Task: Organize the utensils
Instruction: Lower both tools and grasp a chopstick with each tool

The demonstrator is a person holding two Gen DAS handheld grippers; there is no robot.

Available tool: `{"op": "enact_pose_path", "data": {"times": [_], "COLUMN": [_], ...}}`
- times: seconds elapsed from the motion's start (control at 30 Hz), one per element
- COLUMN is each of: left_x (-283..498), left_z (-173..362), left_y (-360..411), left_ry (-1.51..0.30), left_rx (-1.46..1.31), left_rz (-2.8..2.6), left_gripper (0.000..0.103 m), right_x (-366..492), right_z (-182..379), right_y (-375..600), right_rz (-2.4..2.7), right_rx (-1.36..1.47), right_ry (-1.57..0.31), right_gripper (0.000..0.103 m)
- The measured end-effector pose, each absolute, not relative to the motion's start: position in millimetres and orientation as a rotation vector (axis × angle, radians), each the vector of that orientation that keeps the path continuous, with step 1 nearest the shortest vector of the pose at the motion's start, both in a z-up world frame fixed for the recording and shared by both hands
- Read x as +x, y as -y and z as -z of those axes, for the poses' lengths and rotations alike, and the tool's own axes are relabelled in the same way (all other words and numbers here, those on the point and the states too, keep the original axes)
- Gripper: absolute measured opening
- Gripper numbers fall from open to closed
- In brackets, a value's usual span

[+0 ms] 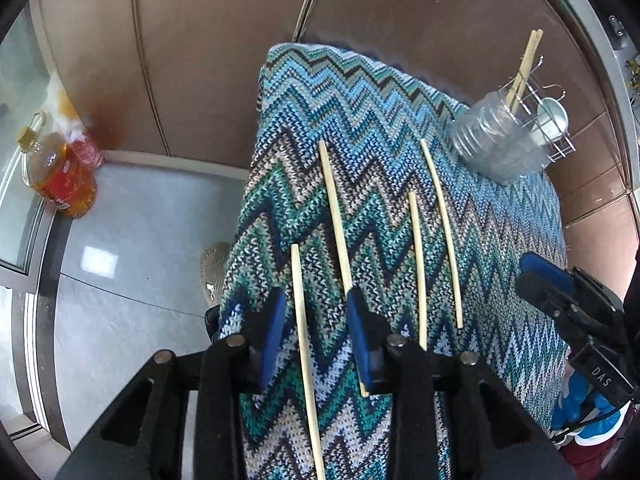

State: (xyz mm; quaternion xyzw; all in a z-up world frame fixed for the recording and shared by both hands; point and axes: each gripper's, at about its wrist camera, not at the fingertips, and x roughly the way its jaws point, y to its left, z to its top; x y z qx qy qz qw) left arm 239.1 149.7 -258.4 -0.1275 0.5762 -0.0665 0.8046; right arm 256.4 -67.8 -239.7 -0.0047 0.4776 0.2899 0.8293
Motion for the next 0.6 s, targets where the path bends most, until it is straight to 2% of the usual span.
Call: {"op": "enact_pose_path", "data": {"times": [0.17,0.6], "left_x": [249.3,260.9], "left_z": [268.0,285.1], "left_y": [-147.6,-151.9], "left_ry": [-1.276,-1.344], "left_rx": [-0.254,-0.245], "left_rz": [0.145,0.133], "left_gripper": [0.017,0.017], "right_x": [278.3,324.7], "right_z": [253.8,290.7], "right_y": [51.6,13.2], "right_rz": [-0.638,-0.625], "right_rx": [0.007,0.042], "right_ry": [-1.093,-1.265], "right_gripper": [0.027,0.025]}}
